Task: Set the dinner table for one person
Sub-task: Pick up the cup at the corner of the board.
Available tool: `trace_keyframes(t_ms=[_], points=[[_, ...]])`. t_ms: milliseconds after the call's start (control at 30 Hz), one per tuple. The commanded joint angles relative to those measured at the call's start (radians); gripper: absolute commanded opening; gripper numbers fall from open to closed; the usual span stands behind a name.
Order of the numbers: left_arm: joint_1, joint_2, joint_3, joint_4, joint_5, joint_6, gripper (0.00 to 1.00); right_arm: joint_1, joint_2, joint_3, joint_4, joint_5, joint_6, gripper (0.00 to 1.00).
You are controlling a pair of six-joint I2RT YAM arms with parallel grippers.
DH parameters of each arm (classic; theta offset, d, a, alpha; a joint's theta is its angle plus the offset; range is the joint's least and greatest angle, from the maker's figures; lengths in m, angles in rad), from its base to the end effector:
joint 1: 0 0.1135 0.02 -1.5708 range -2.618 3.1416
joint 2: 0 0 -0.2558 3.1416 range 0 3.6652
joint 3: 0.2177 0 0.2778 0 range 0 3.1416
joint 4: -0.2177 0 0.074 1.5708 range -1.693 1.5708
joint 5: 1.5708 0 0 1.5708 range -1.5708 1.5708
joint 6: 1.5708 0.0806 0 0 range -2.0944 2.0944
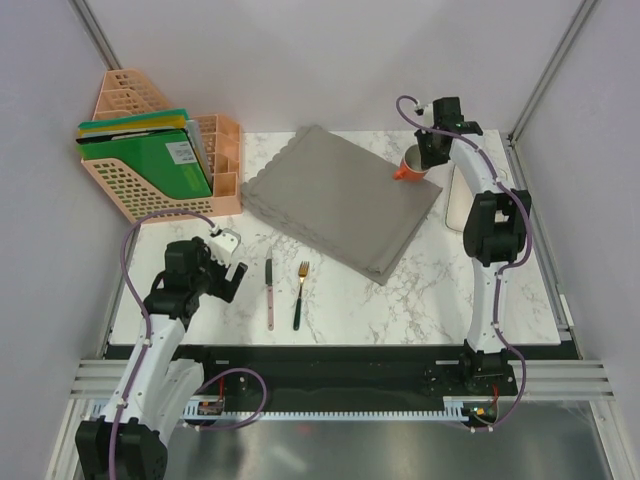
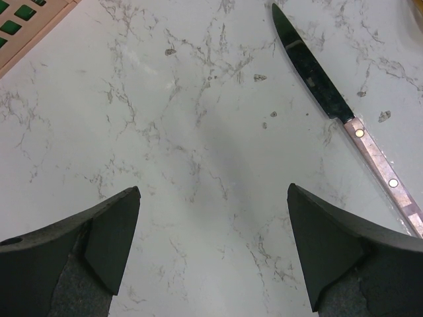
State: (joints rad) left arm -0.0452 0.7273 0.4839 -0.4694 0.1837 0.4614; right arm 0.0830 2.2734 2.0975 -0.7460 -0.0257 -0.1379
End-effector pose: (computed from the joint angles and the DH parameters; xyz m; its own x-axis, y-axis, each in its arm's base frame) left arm 0.2217 -0.0248 0.1762 -0.5037 0.4610 -0.7306 0.4543 0.8607 0.2299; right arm 0.5542 0.0482 0.1972 -0.7730 -0.2022 -0.6014 -0.2066 0.9764 -0.0628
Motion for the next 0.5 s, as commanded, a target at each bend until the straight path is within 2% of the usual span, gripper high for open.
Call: trace_keyframes(t_ms=[0,233,467], points=[[0.002,0.009,-0.002,0.026,-0.004,0.026,1.0,-0.019,0.038,0.123,0.013,0.02,0.018,0.0],[0.004,0.023,-0.001,0.028,-0.01,0.025,1.0,-0.069,0.124,0.17,0.025,0.073,0.024,0.0],[0.002,0.035,-0.001,0.026,-0.02,0.022,1.0,-0.138,0.136,0.164,0.066,0.082,0.031,0.0]])
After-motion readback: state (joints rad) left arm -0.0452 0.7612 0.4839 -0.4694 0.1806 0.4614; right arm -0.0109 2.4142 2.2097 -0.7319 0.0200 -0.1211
